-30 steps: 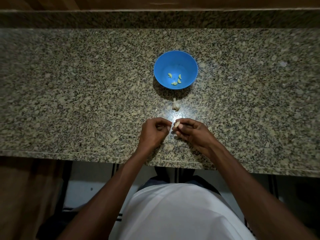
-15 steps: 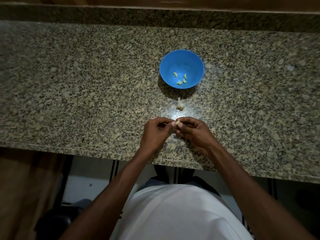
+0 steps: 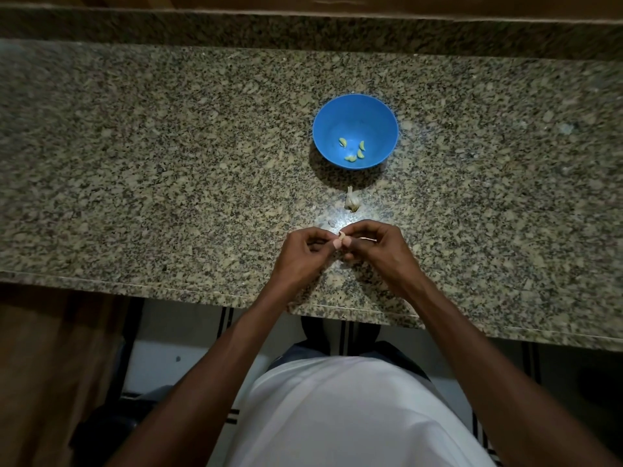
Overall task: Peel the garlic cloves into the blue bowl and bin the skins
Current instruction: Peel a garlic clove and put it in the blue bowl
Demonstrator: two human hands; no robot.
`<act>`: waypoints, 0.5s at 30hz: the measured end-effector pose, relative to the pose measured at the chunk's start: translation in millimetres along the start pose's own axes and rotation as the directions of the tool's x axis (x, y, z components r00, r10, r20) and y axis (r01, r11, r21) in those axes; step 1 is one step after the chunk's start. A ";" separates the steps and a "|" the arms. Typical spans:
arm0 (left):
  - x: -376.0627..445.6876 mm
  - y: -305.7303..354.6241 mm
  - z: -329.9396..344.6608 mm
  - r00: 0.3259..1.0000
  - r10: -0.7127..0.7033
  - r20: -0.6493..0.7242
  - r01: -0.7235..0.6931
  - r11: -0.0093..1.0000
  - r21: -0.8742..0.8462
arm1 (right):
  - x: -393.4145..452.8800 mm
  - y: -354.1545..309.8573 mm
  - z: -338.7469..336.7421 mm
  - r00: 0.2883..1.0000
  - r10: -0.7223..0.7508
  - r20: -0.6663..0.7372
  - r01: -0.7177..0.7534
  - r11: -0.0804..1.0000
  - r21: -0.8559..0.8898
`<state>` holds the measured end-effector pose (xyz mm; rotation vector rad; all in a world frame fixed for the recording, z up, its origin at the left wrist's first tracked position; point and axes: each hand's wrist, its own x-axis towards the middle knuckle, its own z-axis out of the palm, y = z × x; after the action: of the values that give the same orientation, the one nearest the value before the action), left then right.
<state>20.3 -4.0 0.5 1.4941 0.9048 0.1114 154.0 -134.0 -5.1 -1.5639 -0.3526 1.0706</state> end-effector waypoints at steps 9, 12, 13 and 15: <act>-2.9 2.6 -6.1 0.952 -0.083 0.295 0.076 0.996 0.034 | -2.9 0.6 2.1 1.000 0.003 0.007 -0.003 1.000 0.000; -0.2 2.1 -11.4 0.941 -0.093 0.325 0.079 0.995 0.057 | -2.2 3.1 3.2 1.000 -0.006 0.001 0.006 1.000 -0.010; 0.8 1.5 -13.7 0.937 -0.092 0.337 0.078 0.995 0.056 | -2.7 2.9 4.0 1.000 -0.007 0.002 0.007 1.000 -0.009; 2.5 0.8 -18.4 0.927 -0.090 0.365 0.074 0.996 0.056 | -3.9 1.9 5.4 1.000 -0.005 -0.001 0.005 1.000 -0.007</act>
<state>11.8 12.3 3.3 1.4502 0.6661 -0.2447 147.2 -134.0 -4.7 -1.5693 -0.3601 1.0651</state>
